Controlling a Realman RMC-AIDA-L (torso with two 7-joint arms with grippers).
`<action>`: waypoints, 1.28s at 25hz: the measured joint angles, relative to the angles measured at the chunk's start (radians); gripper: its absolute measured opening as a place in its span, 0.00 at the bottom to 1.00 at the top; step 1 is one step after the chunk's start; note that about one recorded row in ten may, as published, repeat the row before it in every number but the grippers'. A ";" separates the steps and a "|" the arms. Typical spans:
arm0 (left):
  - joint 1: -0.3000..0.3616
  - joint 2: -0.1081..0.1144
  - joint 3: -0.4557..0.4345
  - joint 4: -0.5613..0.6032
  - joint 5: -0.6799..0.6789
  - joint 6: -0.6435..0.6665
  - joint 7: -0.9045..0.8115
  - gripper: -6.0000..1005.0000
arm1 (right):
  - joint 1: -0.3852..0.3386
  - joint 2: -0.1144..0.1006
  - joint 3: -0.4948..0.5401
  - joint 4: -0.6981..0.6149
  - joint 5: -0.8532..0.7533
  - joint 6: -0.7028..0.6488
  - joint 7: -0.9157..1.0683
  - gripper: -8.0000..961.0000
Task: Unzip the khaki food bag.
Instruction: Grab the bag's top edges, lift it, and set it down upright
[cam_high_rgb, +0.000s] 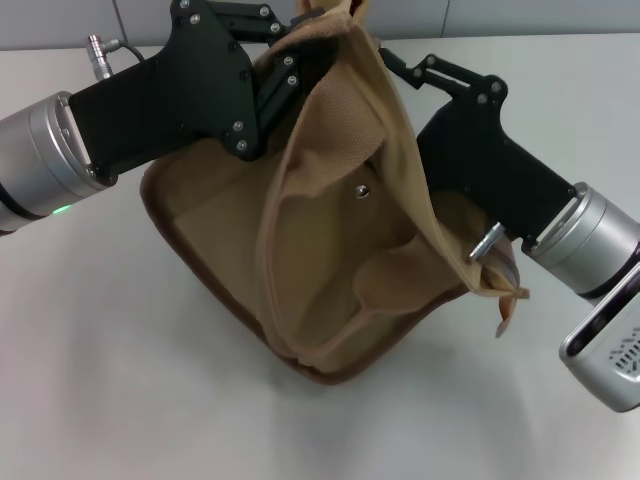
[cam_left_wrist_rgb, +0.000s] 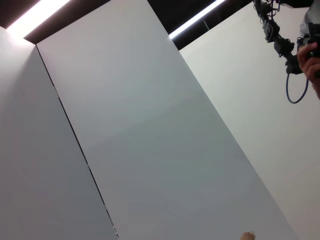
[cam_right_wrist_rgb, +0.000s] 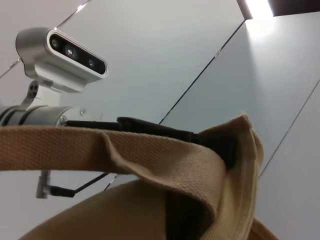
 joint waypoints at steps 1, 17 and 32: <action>0.000 0.000 0.000 0.000 0.000 0.000 0.000 0.05 | 0.002 0.000 0.001 0.001 -0.001 0.005 0.000 0.41; 0.000 0.000 0.000 0.000 0.000 0.003 0.000 0.05 | 0.038 0.000 0.026 0.024 -0.002 0.067 -0.035 0.24; 0.000 0.000 0.001 -0.009 -0.023 0.001 0.000 0.05 | -0.052 0.000 0.076 0.067 0.000 0.022 -0.156 0.01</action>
